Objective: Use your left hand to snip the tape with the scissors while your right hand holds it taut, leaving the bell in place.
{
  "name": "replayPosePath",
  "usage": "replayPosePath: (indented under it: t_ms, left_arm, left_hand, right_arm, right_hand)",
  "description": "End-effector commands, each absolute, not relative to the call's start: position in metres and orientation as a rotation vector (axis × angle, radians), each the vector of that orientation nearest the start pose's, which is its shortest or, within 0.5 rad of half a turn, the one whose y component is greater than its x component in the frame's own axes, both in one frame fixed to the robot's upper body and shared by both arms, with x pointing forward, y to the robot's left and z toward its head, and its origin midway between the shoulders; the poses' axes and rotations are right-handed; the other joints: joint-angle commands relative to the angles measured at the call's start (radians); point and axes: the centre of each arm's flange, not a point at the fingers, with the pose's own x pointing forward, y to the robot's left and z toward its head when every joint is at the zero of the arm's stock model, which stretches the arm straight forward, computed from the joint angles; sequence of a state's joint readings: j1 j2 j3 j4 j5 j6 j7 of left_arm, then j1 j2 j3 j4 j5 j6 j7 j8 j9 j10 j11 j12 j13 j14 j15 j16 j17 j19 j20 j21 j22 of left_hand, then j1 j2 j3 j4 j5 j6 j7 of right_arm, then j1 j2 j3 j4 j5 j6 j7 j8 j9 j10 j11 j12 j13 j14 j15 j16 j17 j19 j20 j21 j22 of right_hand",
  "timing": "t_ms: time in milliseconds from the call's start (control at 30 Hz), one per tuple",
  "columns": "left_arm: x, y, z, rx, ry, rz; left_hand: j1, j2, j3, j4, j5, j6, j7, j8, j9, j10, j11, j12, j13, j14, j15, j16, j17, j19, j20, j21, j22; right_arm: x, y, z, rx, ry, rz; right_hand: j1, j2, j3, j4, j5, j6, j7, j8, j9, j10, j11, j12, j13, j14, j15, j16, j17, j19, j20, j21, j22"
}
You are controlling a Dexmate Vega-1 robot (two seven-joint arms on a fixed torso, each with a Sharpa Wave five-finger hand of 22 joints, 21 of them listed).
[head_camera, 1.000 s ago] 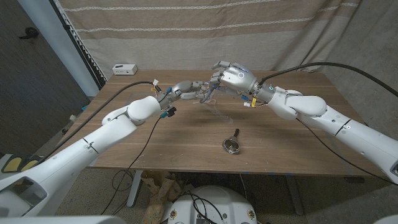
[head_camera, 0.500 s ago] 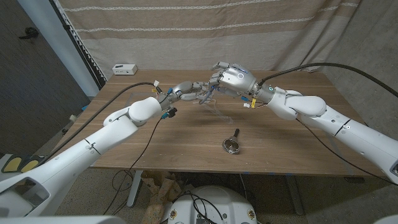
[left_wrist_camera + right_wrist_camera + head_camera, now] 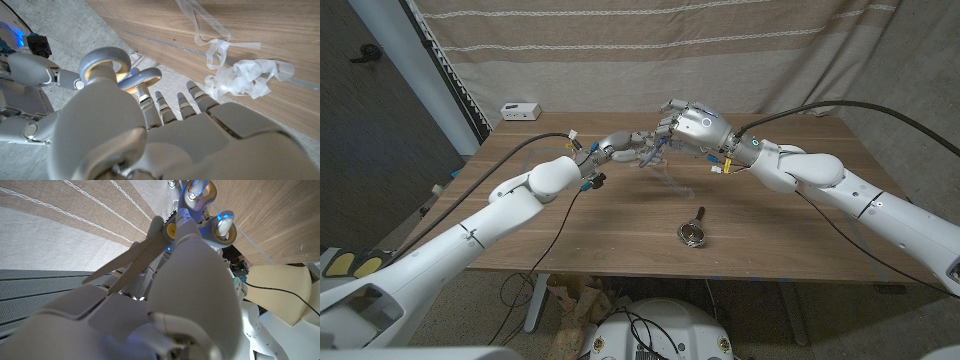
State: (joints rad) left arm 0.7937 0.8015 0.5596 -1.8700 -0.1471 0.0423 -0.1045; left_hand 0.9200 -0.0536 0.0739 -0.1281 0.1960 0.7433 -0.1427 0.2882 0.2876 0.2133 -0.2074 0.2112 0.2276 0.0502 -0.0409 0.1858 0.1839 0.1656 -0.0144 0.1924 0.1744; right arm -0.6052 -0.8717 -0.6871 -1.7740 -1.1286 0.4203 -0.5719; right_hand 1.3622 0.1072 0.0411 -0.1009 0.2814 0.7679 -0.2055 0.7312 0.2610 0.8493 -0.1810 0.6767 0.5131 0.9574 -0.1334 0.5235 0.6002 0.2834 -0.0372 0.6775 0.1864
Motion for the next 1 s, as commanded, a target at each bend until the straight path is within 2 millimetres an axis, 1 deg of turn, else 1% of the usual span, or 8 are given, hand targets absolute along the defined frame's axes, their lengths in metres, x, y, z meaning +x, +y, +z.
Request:
replayPosePath:
  t_ms: [33,167,400,600,767,900,933,1000]
  left_arm:
    - [0.563,0.160,0.029,0.821,-0.659,-0.503]
    - [0.564,0.156,0.028,0.813,-0.671,-0.505]
    - [0.564,0.153,0.024,0.790,-0.683,-0.506]
    - [0.563,0.153,0.021,0.759,-0.696,-0.496]
    - [0.561,0.153,0.019,0.741,-0.709,-0.483]
    - [0.560,0.154,0.018,0.729,-0.716,-0.472]
    - [0.560,0.154,0.017,0.724,-0.718,-0.470]
    - [0.559,0.155,0.017,0.718,-0.724,-0.461]
  left_hand:
    - [-0.009,0.001,-0.003,-0.002,0.004,0.007,-0.005,-0.004,-0.002,0.005,-0.002,0.009,-0.001,0.007,-0.069,0.009,0.001,0.003,-0.003,0.003,0.002]
    - [-0.006,0.004,0.000,-0.003,0.005,0.026,0.002,-0.001,-0.007,0.005,-0.002,0.009,-0.002,0.007,-0.070,0.008,0.002,0.003,-0.003,0.003,0.003]
    - [0.020,0.032,0.023,-0.010,0.004,0.128,0.015,0.023,-0.027,0.032,-0.007,0.017,-0.004,0.021,-0.077,0.012,0.002,0.010,-0.002,0.006,0.004]
    - [0.037,0.050,0.038,-0.014,0.000,0.155,0.028,0.030,-0.029,0.044,-0.007,0.022,-0.004,0.034,-0.084,0.015,0.002,0.015,-0.008,0.008,0.004]
    - [0.062,0.070,0.059,-0.021,-0.006,0.217,0.034,0.054,-0.023,0.059,-0.008,0.027,-0.002,0.041,-0.091,0.015,0.002,0.022,-0.014,0.010,0.004]
    - [0.079,0.080,0.074,-0.026,-0.010,0.272,0.055,0.079,-0.014,0.073,-0.007,0.031,0.001,0.051,-0.095,0.015,0.002,0.025,-0.014,0.010,0.005]
    - [0.086,0.082,0.080,-0.028,-0.010,0.290,0.046,0.090,-0.008,0.078,-0.008,0.032,0.001,0.052,-0.096,0.015,0.002,0.026,-0.014,0.010,0.005]
    - [0.090,0.083,0.083,-0.029,-0.011,0.300,0.049,0.096,-0.005,0.079,-0.008,0.032,0.002,0.054,-0.098,0.015,0.002,0.027,-0.015,0.010,0.005]
  right_arm:
    - [0.504,-0.137,0.063,-1.727,-1.736,0.016]
    - [0.504,-0.137,0.063,-1.727,-1.735,0.018]
    - [0.504,-0.137,0.063,-1.725,-1.740,0.014]
    - [0.503,-0.137,0.063,-1.728,-1.738,0.014]
    - [0.504,-0.137,0.064,-1.735,-1.732,0.012]
    - [0.504,-0.137,0.064,-1.736,-1.732,0.009]
    - [0.504,-0.137,0.064,-1.736,-1.730,0.009]
    - [0.504,-0.137,0.064,-1.738,-1.730,0.007]
  right_hand:
    - [0.056,0.066,0.000,0.006,0.004,-0.001,-0.001,-0.001,0.004,-0.008,0.000,0.008,0.003,0.005,-0.109,-0.004,0.006,-0.004,-0.160,0.009,0.003]
    - [0.056,0.068,0.001,0.007,0.003,-0.002,0.000,-0.001,0.005,-0.011,0.000,0.009,0.004,0.002,-0.109,-0.006,0.007,-0.005,-0.160,0.013,0.003]
    - [0.056,0.067,0.003,0.009,0.002,-0.002,0.000,0.000,0.005,-0.012,-0.002,0.011,0.005,0.001,-0.109,-0.007,0.010,-0.007,-0.160,0.019,0.003]
    - [0.056,0.067,0.003,0.009,0.002,-0.002,0.000,0.001,0.006,-0.014,-0.002,0.013,0.007,0.002,-0.109,-0.009,0.009,-0.008,-0.160,0.023,0.003]
    - [0.056,0.067,0.004,0.010,0.002,-0.003,0.000,0.001,0.006,-0.015,-0.002,0.015,0.008,0.004,-0.109,-0.009,0.010,-0.010,-0.160,0.027,0.002]
    - [0.056,0.066,0.004,0.009,0.002,-0.002,0.000,0.001,0.006,-0.015,-0.003,0.016,0.008,0.004,-0.109,-0.008,0.011,-0.010,-0.160,0.030,0.002]
    - [0.056,0.066,0.004,0.009,0.002,-0.003,-0.001,0.001,0.006,-0.015,-0.002,0.016,0.009,0.002,-0.109,-0.010,0.009,-0.010,-0.160,0.030,0.002]
    - [0.056,0.066,0.004,0.009,0.002,-0.002,0.001,0.002,0.006,-0.016,-0.002,0.017,0.009,0.004,-0.109,-0.009,0.011,-0.011,-0.160,0.031,0.002]
